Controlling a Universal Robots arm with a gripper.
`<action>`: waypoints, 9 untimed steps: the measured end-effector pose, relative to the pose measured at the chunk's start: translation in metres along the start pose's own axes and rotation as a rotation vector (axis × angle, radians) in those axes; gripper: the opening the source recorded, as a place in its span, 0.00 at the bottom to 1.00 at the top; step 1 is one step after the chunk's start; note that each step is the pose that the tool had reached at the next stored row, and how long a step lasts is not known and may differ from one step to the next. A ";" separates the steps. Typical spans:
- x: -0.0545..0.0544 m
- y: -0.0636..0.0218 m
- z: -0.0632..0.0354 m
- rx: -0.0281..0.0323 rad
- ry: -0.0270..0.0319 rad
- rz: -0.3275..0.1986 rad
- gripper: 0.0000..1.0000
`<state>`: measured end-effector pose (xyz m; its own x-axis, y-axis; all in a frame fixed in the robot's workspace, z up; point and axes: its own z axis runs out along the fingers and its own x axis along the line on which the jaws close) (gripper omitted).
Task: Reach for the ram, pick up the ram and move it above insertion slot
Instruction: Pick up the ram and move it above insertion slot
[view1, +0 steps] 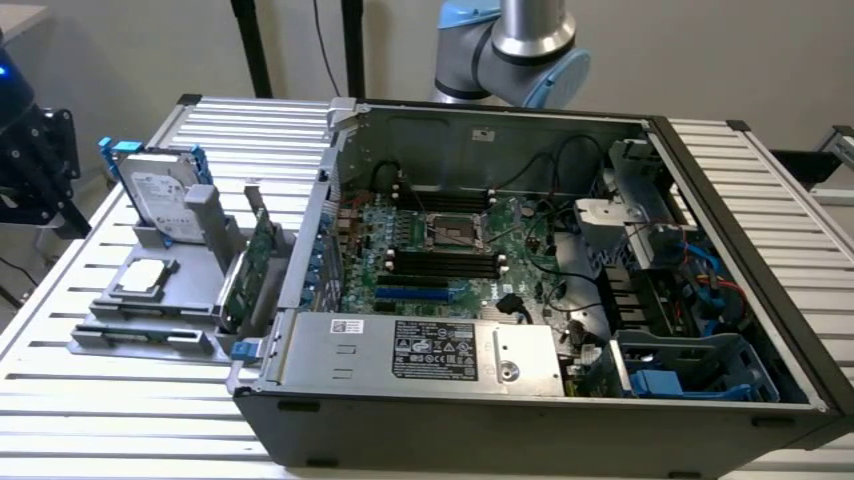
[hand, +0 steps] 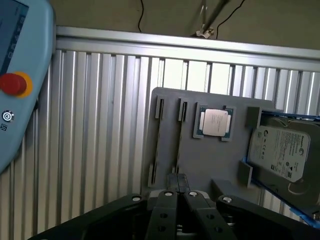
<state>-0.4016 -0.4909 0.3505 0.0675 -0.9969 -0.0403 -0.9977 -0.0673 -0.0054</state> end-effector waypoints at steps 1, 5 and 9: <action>0.000 0.0000 -0.0001 -0.0004 0.0000 0.000 0.11; 0.000 -0.0001 -0.0001 -0.0006 0.0000 0.000 0.12; 0.000 -0.0003 0.0009 -0.0006 0.0001 0.000 0.30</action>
<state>-0.4012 -0.4909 0.3496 0.0674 -0.9969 -0.0402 -0.9977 -0.0673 -0.0048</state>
